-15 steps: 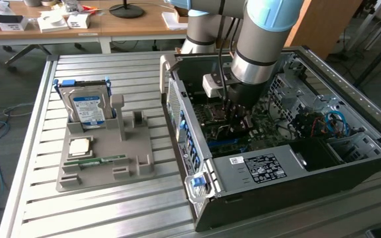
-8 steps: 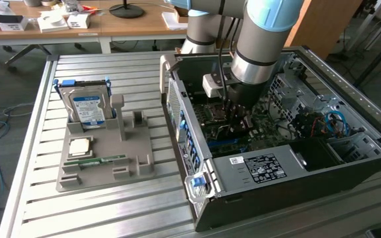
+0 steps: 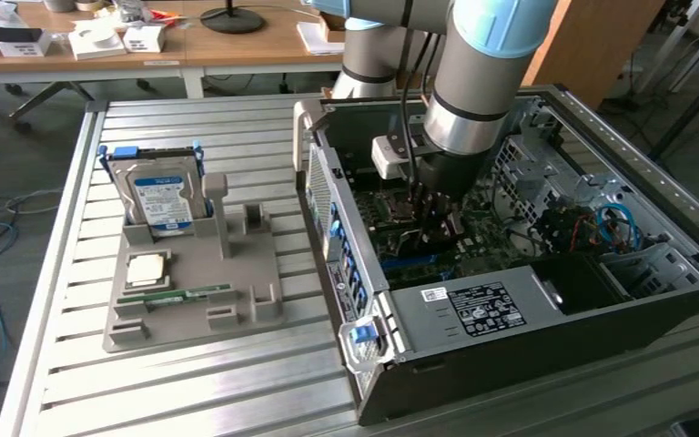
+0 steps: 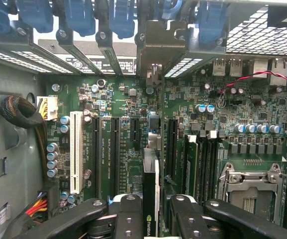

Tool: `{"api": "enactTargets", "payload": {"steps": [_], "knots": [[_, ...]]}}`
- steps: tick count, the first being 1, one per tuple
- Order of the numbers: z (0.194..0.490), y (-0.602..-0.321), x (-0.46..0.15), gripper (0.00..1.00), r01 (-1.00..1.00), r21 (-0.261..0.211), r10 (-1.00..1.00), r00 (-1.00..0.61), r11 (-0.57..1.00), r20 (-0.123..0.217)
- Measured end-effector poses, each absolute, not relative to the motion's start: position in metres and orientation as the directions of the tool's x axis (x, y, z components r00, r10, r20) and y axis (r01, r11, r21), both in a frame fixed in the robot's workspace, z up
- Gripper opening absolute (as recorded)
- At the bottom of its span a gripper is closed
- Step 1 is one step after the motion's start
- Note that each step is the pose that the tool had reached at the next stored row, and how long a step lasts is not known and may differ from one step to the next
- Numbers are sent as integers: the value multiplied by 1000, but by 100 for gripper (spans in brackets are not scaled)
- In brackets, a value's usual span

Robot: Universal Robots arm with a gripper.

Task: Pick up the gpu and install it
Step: 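Insert the gpu into the slot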

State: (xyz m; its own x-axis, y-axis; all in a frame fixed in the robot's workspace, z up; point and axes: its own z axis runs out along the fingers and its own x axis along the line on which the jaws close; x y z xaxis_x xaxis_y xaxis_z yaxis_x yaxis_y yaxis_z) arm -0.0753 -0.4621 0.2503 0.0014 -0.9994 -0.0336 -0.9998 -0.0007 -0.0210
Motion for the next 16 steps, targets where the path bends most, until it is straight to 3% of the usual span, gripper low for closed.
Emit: {"api": "enactTargets", "payload": {"steps": [16], "knots": [[253, -463, -75, 26, -1000, -21, -999, -1, 2, -34]]}}
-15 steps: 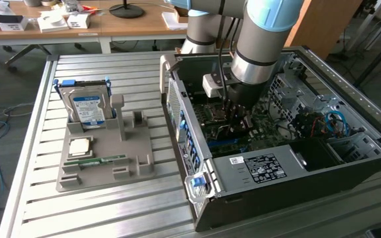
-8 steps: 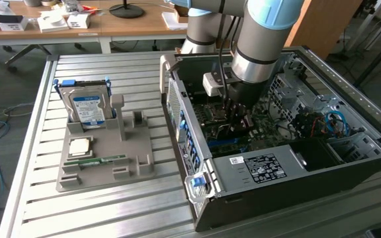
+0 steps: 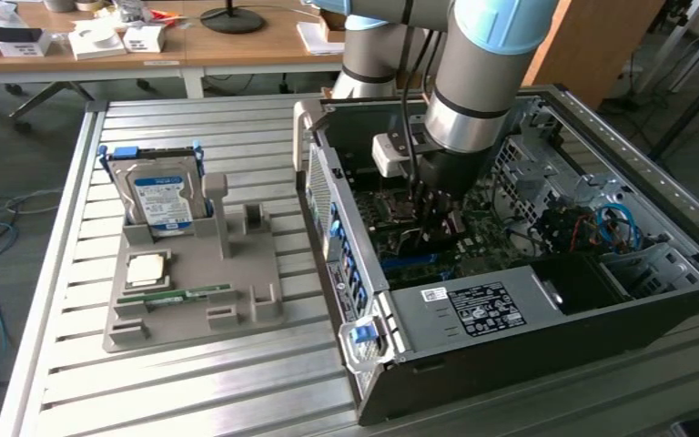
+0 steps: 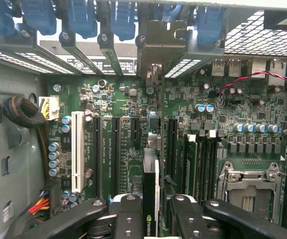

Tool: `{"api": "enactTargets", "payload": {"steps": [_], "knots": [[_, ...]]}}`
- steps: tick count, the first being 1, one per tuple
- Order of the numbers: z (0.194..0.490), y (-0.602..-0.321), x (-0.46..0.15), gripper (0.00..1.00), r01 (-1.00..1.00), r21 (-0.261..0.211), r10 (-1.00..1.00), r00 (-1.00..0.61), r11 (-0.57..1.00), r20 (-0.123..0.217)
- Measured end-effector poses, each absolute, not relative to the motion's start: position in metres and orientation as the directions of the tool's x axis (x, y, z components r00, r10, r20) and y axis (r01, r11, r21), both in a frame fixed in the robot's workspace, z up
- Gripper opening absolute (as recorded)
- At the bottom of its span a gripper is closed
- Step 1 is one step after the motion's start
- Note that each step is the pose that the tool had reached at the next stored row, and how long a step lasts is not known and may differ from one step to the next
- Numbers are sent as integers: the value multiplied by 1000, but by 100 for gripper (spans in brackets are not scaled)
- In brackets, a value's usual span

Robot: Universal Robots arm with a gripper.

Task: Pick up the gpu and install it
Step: 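Insert the gpu into the slot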

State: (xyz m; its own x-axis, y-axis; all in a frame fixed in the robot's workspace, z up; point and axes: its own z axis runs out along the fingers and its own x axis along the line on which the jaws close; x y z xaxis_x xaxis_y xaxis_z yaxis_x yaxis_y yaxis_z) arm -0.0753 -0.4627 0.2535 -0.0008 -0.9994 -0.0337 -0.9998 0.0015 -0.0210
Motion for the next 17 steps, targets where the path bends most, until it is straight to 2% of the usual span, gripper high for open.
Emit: {"api": "enactTargets", "payload": {"steps": [17], "knots": [[253, -463, -76, 26, -1000, -21, -999, -16, 16, -32]]}}
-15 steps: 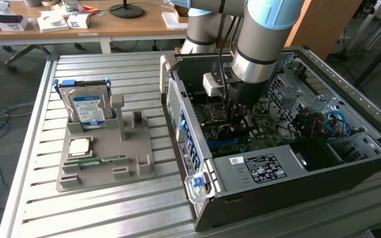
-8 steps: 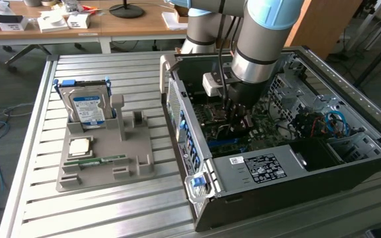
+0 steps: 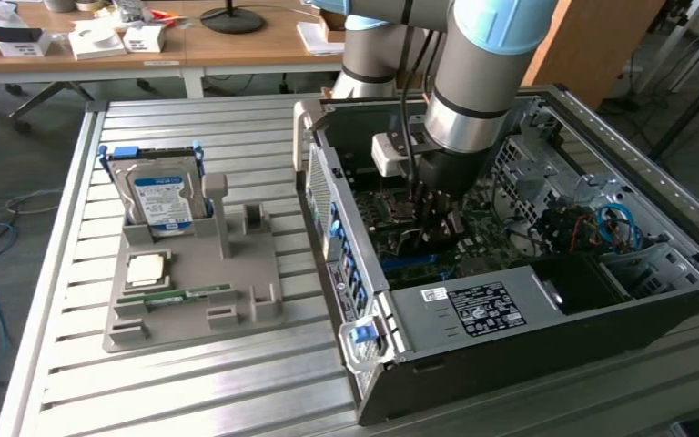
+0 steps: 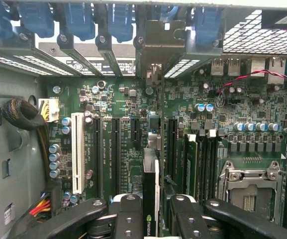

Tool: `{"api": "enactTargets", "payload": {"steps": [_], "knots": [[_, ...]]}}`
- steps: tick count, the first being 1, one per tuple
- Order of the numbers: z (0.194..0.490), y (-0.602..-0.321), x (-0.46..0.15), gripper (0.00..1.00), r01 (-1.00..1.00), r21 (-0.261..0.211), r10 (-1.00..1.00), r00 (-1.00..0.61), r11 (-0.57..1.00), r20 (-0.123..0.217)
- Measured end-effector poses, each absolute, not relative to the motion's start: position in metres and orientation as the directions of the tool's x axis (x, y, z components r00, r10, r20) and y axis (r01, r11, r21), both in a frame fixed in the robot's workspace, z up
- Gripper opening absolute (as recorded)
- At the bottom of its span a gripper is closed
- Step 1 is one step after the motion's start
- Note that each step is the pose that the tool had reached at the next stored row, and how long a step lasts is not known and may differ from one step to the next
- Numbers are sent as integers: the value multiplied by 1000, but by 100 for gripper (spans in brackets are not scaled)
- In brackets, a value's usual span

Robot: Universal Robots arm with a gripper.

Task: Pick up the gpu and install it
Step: 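Insert the gpu into the slot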

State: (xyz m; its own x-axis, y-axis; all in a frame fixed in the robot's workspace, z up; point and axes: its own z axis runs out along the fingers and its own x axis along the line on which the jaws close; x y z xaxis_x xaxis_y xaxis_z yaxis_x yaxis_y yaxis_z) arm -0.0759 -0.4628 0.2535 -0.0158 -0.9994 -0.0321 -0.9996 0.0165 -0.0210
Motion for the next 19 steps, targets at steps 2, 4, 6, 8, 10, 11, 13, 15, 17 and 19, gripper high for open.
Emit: {"api": "enactTargets", "payload": {"steps": [2, 4, 6, 8, 10, 11, 13, 15, 17, 19], "knots": [[253, -463, -76, 26, -1000, -21, -999, -16, 17, -32], [253, -463, -76, 26, -1000, -21, -999, -16, 17, -32], [253, -463, -76, 26, -1000, -21, -999, -16, 17, -32], [252, -463, -76, 26, -1000, -21, -999, -16, 17, -32], [252, -463, -76, 26, -1000, -21, -999, -16, 17, -32], [252, -463, -76, 26, -1000, -21, -999, -16, 17, -32], [251, -463, -76, 26, -1000, -21, -999, -16, 17, -32], [251, -463, -76, 26, -1000, -21, -999, -16, 17, -32], [250, -463, -76, 26, -1000, -21, -999, -16, 17, -32], [250, -463, -76, 26, -1000, -21, -999, -16, 17, -32]]}}
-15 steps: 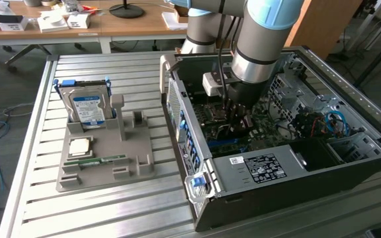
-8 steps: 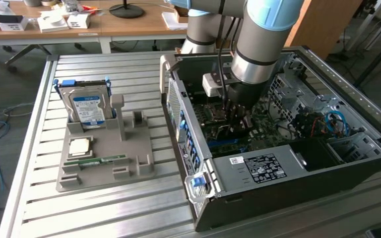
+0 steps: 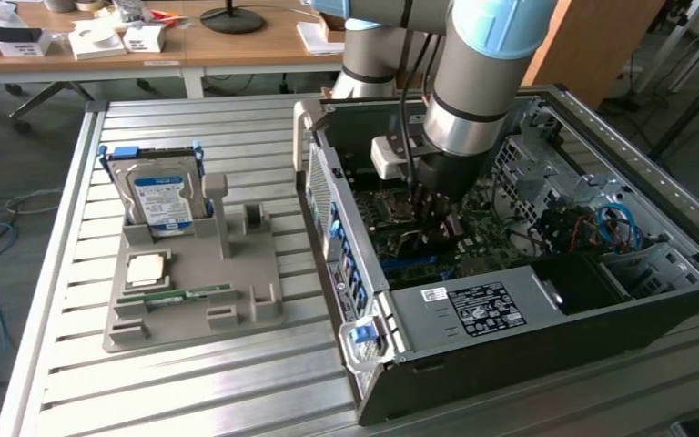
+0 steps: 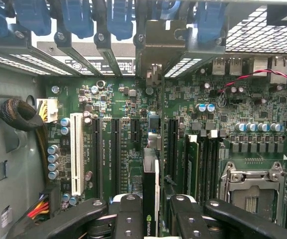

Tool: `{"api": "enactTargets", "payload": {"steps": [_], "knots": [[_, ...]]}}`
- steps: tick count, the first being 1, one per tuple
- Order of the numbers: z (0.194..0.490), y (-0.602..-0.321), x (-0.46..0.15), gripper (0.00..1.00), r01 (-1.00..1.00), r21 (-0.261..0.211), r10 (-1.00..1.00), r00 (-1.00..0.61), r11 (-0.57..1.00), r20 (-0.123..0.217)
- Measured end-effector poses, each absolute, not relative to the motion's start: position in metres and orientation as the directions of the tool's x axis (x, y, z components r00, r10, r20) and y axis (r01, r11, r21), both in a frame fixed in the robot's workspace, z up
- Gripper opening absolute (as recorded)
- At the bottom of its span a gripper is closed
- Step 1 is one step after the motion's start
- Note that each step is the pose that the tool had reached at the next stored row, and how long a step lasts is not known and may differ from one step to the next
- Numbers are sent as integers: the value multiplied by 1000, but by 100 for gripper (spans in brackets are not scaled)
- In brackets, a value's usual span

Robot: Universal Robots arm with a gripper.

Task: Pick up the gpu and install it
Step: 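Insert the gpu into the slot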

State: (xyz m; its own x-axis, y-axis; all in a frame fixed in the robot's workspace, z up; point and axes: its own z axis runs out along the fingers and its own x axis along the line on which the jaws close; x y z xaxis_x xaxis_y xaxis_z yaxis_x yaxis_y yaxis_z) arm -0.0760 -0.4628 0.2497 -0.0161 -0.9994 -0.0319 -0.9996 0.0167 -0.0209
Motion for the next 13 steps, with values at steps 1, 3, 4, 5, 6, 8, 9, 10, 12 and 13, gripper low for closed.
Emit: {"api": "enactTargets", "payload": {"steps": [1, 3, 4, 5, 6, 8, 9, 10, 12, 13], "knots": [[249, -463, -76, 26, -1000, -21, -999, -16, 17, -32], [249, -463, -76, 26, -1000, -21, -999, -16, 17, -32], [249, -463, -76, 26, -1000, -21, -999, -16, 17, -32], [249, -463, -76, 26, -1000, -21, -999, -16, 17, -32], [249, -463, -76, 26, -1000, -21, -999, -16, 17, -32], [248, -463, -76, 26, -1000, -21, -999, -16, 17, -32], [248, -463, -76, 26, -1000, -21, -999, -16, 17, -32], [248, -463, -76, 26, -1000, -21, -999, -16, 17, -32], [248, -463, -76, 26, -1000, -21, -999, -16, 17, -32], [248, -463, -76, 26, -1000, -21, -999, -16, 17, -32]]}}
